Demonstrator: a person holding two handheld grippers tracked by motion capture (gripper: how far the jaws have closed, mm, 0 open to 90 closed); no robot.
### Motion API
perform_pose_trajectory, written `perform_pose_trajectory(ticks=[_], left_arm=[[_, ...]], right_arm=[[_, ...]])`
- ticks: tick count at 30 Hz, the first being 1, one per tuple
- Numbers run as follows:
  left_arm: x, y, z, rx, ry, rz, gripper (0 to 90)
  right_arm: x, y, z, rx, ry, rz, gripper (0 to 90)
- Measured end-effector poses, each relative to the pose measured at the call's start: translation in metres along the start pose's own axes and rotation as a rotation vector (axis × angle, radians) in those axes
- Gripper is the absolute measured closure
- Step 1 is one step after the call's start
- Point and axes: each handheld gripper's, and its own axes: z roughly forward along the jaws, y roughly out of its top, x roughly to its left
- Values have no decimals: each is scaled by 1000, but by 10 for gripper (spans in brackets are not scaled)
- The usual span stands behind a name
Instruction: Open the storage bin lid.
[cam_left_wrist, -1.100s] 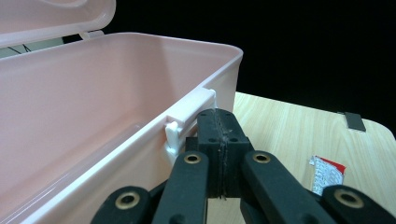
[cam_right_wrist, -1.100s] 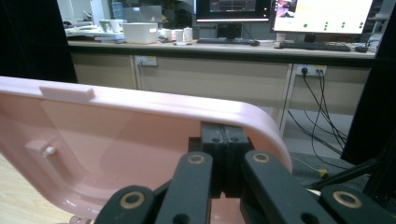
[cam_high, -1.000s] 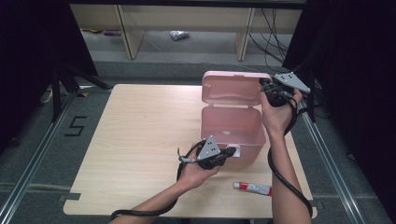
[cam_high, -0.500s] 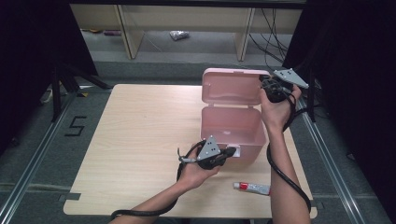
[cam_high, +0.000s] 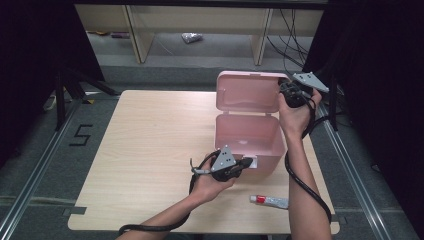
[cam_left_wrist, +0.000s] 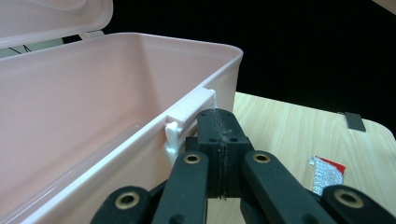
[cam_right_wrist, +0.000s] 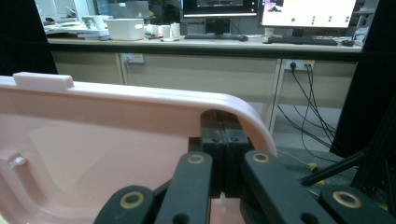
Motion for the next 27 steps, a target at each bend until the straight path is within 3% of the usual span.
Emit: perform_pose_trajectory(ticks=[13, 14, 20, 27], left_arm=[[0, 0, 0, -4, 0, -1, 891], [0, 0, 0, -4, 0, 0, 891], [0, 0, 0, -2, 0, 0, 891], [-1, 0, 0, -2, -1, -5, 891]], right_arm=[[-4, -3, 10, 15, -16, -10, 900], [-3, -3, 10, 21, -20, 7, 900], [-5, -5, 15, 27, -23, -5, 900], [-7, -10, 21, 54, -31, 17, 900]])
